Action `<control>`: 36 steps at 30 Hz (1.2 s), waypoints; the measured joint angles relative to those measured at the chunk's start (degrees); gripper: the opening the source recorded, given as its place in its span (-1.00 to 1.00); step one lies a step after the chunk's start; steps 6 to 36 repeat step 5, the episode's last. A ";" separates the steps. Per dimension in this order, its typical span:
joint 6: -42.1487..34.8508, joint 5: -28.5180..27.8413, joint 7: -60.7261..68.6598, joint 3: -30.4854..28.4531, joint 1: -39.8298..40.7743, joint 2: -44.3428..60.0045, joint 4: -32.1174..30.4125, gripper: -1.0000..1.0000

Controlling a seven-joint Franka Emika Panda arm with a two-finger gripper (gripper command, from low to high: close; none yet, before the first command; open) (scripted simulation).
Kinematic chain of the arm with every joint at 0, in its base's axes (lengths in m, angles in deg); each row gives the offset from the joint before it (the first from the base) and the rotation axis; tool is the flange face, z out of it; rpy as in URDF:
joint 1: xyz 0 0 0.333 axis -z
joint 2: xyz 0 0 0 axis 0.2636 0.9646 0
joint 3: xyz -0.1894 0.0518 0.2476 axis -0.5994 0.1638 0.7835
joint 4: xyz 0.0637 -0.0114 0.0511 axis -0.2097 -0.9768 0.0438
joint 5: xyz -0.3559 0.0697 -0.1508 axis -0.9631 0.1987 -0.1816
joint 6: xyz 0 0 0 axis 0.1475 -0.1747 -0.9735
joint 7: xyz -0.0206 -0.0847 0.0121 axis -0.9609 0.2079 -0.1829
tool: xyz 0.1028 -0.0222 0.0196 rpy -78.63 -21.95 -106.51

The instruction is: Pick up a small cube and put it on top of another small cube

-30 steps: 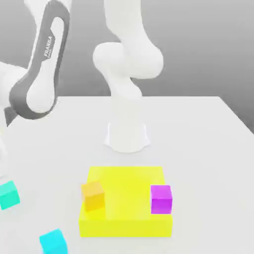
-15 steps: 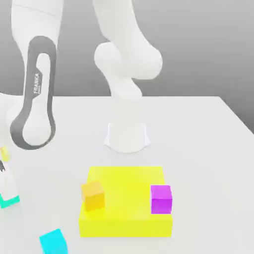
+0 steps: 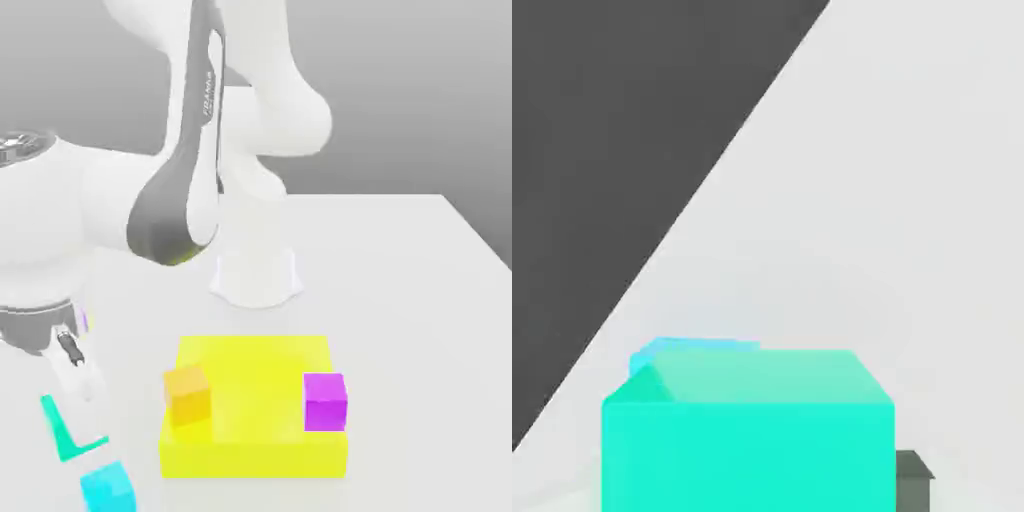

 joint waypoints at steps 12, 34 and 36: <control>4.55 1.03 0.31 0.77 0.14 4.97 0.40 1.00; 4.55 1.03 0.31 0.77 0.14 4.97 0.40 1.00; 4.55 1.03 0.31 0.77 0.14 4.97 0.40 1.00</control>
